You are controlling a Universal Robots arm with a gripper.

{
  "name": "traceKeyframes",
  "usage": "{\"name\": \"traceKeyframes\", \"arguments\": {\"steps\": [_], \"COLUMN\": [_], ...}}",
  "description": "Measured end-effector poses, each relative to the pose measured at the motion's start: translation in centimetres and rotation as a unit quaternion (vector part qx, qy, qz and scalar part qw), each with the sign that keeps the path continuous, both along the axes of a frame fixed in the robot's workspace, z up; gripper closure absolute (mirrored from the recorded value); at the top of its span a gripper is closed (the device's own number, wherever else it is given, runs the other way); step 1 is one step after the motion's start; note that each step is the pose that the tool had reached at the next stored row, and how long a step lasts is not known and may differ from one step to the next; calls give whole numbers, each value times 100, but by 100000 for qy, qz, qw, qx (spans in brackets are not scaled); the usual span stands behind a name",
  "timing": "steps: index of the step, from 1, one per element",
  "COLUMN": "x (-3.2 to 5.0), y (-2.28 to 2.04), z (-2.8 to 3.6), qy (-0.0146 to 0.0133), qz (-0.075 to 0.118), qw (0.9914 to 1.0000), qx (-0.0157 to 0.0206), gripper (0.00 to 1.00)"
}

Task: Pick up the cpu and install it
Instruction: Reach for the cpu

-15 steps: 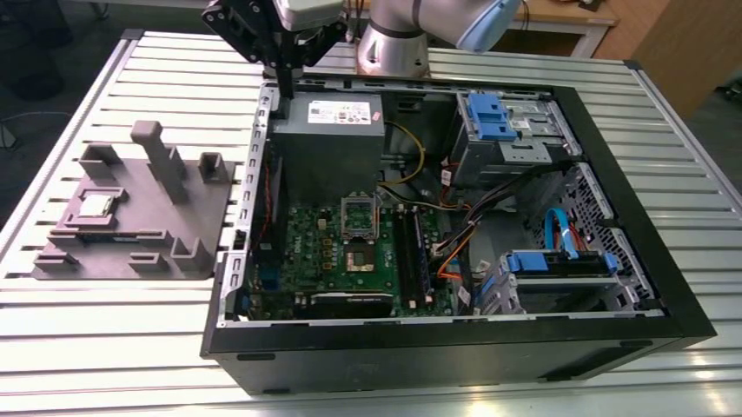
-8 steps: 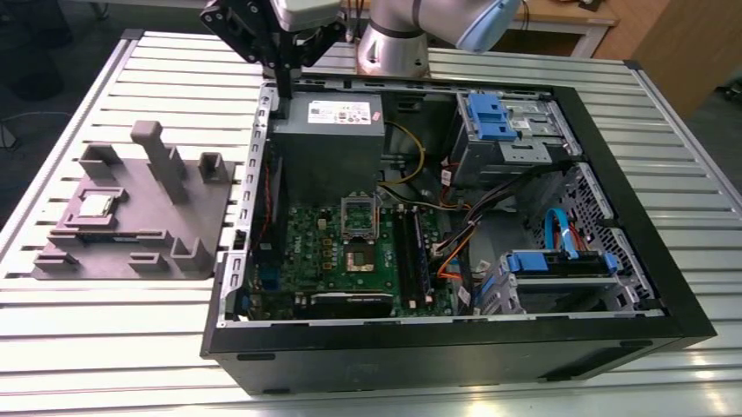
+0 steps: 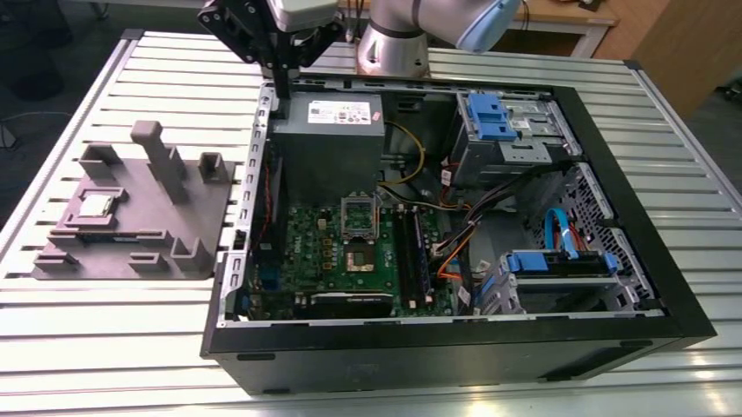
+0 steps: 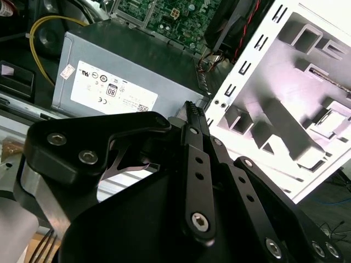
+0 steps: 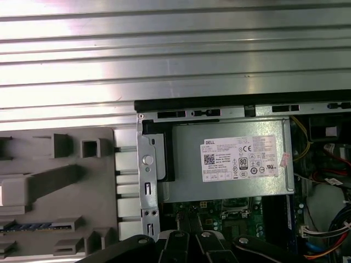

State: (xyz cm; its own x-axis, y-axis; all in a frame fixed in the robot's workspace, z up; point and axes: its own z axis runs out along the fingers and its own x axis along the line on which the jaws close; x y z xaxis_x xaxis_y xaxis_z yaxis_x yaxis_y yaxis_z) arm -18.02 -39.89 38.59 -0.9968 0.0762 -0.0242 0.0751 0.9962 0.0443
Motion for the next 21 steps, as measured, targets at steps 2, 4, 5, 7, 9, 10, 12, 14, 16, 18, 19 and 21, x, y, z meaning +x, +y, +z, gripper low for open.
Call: {"name": "traceKeyframes", "arguments": {"steps": [2, 4, 5, 7, 9, 10, 12, 14, 16, 18, 19, 21], "x": [-6, -11, -14, -18, -24, -26, -32, -37, -43, -47, -50, -54], "y": [0, 0, 0, 0, 0, 0, 0, 0, 0, 0, 0, 0], "z": [-1, -2, -3, -4, -5, -6, -7, -8, -9, -10, -11, -11], "qy": [1, 0, -2, 1, -1, -1, -2, 0, -3, 0, -1, -1], "qz": [-1, 0, -1, 1, -3, -1, 0, -1, -3, 0, 2, 0], "qw": [100000, 100000, 100000, 100000, 100000, 100000, 100000, 100000, 100000, 100000, 100000, 100000], "qx": [3, -1, 2, -1, 2, 0, 2, 0, 2, 1, 0, 1], "gripper": [90, 90, 90, 90, 90, 90, 90, 90, 90, 90, 90, 90]}}
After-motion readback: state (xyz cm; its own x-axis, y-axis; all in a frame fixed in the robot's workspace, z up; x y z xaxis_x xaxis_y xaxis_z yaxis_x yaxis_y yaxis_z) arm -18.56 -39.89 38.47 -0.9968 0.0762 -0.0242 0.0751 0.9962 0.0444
